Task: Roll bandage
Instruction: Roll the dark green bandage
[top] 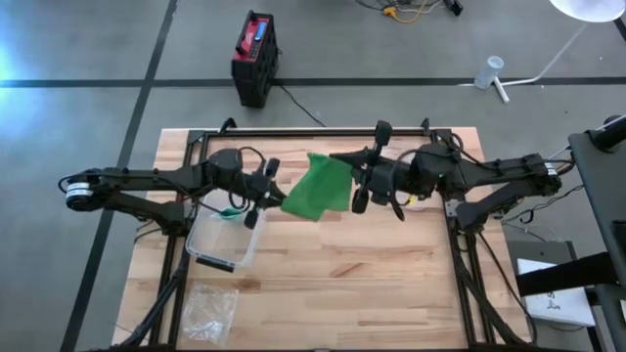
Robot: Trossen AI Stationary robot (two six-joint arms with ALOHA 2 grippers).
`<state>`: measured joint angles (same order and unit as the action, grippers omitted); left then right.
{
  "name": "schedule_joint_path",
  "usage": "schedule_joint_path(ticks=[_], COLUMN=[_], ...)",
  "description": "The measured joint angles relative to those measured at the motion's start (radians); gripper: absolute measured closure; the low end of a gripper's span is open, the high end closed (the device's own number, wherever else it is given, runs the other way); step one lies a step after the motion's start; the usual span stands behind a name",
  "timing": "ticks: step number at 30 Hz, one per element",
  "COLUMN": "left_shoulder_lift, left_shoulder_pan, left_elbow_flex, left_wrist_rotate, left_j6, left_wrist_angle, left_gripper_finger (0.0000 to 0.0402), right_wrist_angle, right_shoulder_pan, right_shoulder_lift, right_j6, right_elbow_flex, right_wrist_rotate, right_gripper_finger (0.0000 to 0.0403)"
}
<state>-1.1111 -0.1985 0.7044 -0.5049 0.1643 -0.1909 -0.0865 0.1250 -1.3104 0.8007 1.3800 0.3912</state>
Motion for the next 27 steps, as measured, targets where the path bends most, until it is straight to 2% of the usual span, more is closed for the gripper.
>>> schedule_joint_path(ticks=[8, 12, 18, 27], left_shoulder_lift=[0.007, 0.016, 0.032, 0.069], left_shoulder_pan=[0.029, 0.029, 0.029, 0.032], left_elbow_flex=[0.0, 0.0, 0.0, -0.001], left_wrist_rotate=[-0.014, 0.023, 0.024, 0.017], left_j6=[0.044, 0.043, 0.043, 0.062], left_wrist_angle=[0.038, 0.045, 0.051, 0.083], left_gripper_finger=[0.0392, 0.0392, 0.0392, 0.0392], right_wrist_angle=[0.004, 0.006, 0.064, 0.089], right_shoulder_pan=[-0.078, -0.105, -0.143, -0.197], right_shoulder_lift=[-0.001, -0.001, -0.001, -0.001], right_j6=[-0.02, -0.026, -0.079, -0.156], right_elbow_flex=[0.0, 0.0, -0.002, -0.081], right_wrist_rotate=[0.0, 0.001, 0.001, -0.003], right_gripper_finger=[0.0403, 0.0403, 0.0403, 0.0403])
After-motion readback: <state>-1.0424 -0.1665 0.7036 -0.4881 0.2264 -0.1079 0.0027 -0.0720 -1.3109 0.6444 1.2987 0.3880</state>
